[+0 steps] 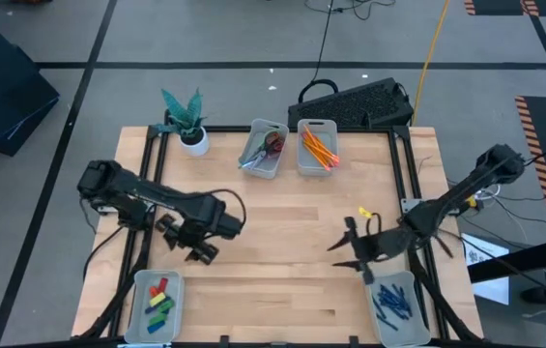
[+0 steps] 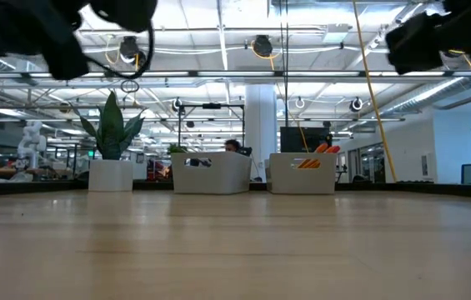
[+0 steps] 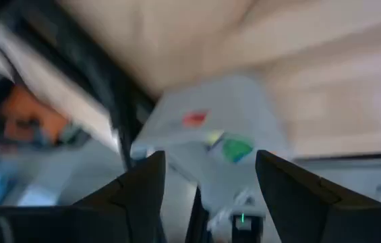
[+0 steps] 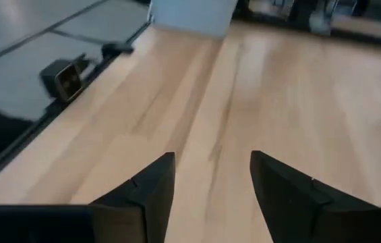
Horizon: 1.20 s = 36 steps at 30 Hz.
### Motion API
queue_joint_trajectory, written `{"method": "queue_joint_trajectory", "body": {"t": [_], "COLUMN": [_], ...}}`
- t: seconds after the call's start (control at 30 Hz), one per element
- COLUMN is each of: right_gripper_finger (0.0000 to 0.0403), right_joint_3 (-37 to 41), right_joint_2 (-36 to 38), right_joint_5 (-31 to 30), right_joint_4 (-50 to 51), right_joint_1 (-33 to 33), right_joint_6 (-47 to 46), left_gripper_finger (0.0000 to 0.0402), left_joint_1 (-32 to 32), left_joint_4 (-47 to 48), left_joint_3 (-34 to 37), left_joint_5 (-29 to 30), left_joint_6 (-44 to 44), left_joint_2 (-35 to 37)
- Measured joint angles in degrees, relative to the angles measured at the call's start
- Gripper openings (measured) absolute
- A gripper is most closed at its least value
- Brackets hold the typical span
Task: Sort crayons/erasers/pens/pencils in bins
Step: Return to Home Position
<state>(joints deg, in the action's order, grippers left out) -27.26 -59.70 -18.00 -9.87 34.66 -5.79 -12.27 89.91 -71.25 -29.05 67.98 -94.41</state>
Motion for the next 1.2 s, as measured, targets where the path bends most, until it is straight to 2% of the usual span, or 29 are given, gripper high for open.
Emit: {"method": "queue_joint_trajectory", "body": {"t": [0.13, 0.27, 0.4, 0.53, 0.7, 0.77, 0.8, 0.87, 0.97, 1.03, 1.13, 1.2], "right_gripper_finger": [0.0185, 0.0185, 0.0185, 0.0185, 0.0185, 0.0185, 0.0185, 0.0186, 0.0191, 0.0194, 0.0191, 0.0185], "right_joint_3": [0.8, 0.8, 0.8, 0.8, 0.8, 0.8, 0.8, 0.8, 0.8, 0.8, 3.3, 6.9], "right_joint_2": [-5.9, -12.1, -15.6, -14.9, -10.6, -8.2, -7.0, -4.8, -3.1, -2.5, 0.3, 3.8], "right_joint_5": [0.1, 0.6, 7.0, 12.0, 12.0, 12.0, 12.1, 12.1, 12.3, 12.7, 18.7, 22.8], "right_joint_4": [-10.7, -17.9, -20.8, -19.9, -17.6, -15.0, -13.7, -12.4, -11.8, -11.1, -10.8, -11.7], "right_joint_1": [-3.2, -5.4, -8.1, -9.7, -10.8, -11.7, -12.3, -14.3, -18.0, -20.6, -23.9, -25.6], "right_joint_6": [7.0, 13.3, 16.0, 16.4, 19.6, 19.4, 18.6, 17.0, 16.9, 17.2, 20.6, 23.1], "left_gripper_finger": [0.0234, 0.0234, 0.0234, 0.0234, 0.0234, 0.0234, 0.0234, 0.0234, 0.0234, 0.0234, 0.0234, 0.0234], "left_joint_1": [-2.5, -3.9, -3.9, -4.9, -7.1, -7.4, -7.3, -6.7, -5.3, -4.2, -2.1, 0.1], "left_joint_4": [-1.1, -0.7, -2.5, -10.5, -16.6, -18.0, -18.0, -18.1, -18.7, -21.2, -25.7, -29.8], "left_joint_3": [6.1, 11.7, 15.4, 15.5, 12.8, 9.5, 7.1, 2.2, -3.6, -5.0, -4.6, -3.0], "left_joint_5": [-7.2, -10.0, -14.7, -18.9, -24.4, -24.0, -22.0, -13.8, 5.4, 16.3, 26.8, 31.0], "left_joint_6": [4.6, 8.3, 10.6, 11.7, 17.2, 20.8, 21.8, 22.4, 23.1, 22.9, 18.7, 14.0], "left_joint_2": [0.3, 0.2, 0.2, 0.2, 0.2, 0.2, 0.2, 0.2, 0.2, 0.3, 0.2, 0.3]}}
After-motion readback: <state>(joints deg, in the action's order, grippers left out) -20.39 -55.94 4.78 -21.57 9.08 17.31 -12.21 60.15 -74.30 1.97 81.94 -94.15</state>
